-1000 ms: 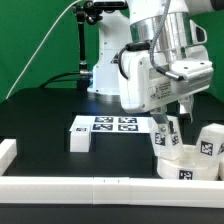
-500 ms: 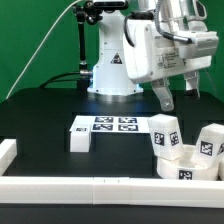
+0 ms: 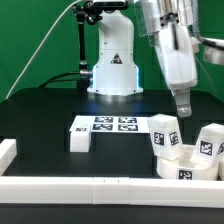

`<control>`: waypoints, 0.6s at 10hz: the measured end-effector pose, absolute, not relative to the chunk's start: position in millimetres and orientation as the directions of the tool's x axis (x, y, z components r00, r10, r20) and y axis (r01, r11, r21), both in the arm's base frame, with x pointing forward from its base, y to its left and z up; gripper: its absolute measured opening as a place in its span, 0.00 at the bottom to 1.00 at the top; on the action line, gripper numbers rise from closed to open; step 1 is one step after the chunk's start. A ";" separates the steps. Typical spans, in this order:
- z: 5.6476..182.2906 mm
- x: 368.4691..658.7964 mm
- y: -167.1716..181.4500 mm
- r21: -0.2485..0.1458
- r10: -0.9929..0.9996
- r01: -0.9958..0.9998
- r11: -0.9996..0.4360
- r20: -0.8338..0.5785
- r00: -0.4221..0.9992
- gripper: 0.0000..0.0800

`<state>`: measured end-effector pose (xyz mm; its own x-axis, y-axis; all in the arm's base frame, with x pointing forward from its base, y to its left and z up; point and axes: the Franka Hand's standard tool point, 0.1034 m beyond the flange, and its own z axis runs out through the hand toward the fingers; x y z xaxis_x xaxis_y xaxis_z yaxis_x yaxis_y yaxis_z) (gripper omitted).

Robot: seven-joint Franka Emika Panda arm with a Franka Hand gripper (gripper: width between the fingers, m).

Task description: Assemble stool

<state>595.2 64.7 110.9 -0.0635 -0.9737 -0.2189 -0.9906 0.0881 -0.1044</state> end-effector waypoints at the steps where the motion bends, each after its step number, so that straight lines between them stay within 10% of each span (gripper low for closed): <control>1: 110.8 594.8 66.3 -0.110 -0.976 -0.992 0.058 -0.215 -0.033 0.81; 6: 110.7 594.6 65.0 -0.189 -0.911 -0.912 -0.363 -0.136 0.391 0.81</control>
Offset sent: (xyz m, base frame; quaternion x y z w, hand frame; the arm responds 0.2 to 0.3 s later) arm 0.0000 0.0000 0.0000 0.0000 0.0000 -0.1296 0.9916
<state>594.6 65.0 110.7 0.3905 -0.9105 -0.1359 -0.9124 -0.3632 -0.1887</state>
